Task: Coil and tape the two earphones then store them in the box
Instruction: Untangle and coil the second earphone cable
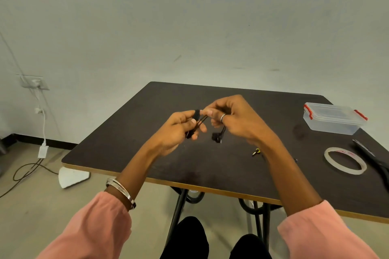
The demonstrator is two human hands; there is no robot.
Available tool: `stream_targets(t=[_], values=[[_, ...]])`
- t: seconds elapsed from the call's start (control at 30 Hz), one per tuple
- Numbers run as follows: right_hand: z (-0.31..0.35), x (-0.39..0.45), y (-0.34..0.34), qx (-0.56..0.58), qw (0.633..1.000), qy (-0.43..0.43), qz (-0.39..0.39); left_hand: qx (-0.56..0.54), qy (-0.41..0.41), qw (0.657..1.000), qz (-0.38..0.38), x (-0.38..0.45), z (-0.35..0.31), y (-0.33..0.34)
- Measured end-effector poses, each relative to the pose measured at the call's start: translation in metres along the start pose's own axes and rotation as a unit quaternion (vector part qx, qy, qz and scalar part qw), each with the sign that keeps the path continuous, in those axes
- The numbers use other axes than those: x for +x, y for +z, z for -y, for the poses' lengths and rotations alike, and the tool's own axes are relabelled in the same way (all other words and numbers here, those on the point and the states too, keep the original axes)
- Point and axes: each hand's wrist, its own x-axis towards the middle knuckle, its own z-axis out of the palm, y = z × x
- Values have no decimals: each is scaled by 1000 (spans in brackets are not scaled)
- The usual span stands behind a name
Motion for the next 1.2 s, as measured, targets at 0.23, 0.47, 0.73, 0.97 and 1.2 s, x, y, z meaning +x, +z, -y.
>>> stream_targets(t=[0.23,0.47,0.73,0.97,1.2], values=[[-6,17,-23,-54,995,-31,75,-148,11,987,66,-10,5,6],[-26,16,0,-135,986,-99,15,-272,19,962,19,-6,5,11],[-37,6,48,134,981,54,-130,-330,1,943,-45,-3,11,20],[-31,-3,50,305,944,109,-63,-194,-13,974,-117,1,12,18],[-42,-4,49,317,940,117,-48,-165,-39,979,-109,2,14,21]])
